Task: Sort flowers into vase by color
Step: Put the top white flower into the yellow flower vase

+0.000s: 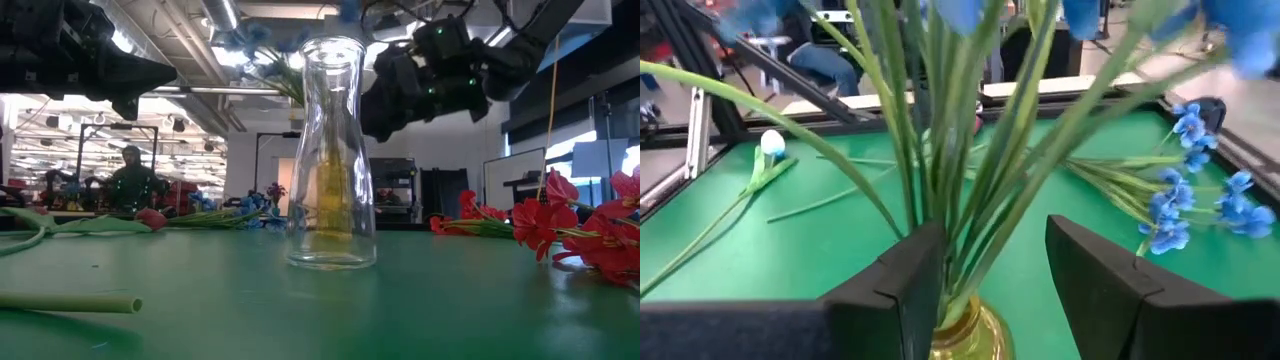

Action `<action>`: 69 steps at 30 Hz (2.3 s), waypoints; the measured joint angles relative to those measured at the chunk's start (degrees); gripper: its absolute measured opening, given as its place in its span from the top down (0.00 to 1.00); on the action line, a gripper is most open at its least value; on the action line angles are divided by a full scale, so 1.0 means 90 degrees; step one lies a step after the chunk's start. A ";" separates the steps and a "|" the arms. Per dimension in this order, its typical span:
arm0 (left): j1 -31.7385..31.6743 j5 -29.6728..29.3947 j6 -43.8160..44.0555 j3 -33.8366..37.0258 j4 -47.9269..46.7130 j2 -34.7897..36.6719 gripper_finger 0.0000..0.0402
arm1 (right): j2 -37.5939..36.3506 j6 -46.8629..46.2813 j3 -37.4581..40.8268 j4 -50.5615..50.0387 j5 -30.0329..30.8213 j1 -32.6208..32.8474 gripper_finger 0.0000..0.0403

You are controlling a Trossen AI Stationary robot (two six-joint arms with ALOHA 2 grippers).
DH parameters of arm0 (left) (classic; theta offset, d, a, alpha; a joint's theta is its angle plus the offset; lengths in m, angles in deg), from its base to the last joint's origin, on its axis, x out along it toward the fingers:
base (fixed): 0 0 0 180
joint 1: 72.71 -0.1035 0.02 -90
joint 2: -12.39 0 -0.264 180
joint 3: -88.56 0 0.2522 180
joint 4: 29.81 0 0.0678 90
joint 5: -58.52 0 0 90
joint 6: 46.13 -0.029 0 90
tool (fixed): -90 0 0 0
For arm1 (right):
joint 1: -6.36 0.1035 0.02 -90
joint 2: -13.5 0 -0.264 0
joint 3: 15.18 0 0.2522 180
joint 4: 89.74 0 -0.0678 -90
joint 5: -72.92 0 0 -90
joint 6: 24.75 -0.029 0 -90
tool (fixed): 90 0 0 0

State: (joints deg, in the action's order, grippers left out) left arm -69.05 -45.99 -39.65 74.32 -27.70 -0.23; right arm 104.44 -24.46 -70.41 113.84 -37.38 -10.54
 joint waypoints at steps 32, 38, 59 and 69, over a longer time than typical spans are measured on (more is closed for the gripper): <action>-0.0002 0.0000 -0.0002 -0.0002 0.0001 -0.0001 1.00 | -0.0547 -0.0688 -0.1859 -0.1983 -0.0404 -0.0874 0.55; -0.0001 0.0000 -0.0001 -0.0002 0.0001 0.0000 1.00 | -0.0156 -0.0692 -0.2187 -0.2034 -0.0484 -0.0874 0.55; -0.0002 -0.0001 -0.0001 -0.0002 0.0001 0.0000 1.00 | -0.0100 -0.0537 -0.2392 -0.1990 -0.0702 -0.0874 0.93; -0.0002 -0.0001 -0.0001 -0.0002 0.0001 0.0000 1.00 | -0.0597 -0.0170 -0.2392 -0.2948 -0.0703 -0.0874 0.99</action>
State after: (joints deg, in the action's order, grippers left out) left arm -69.07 -46.00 -39.66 74.31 -27.69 -0.23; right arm 99.07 -26.00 -91.94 87.31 -43.71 -18.41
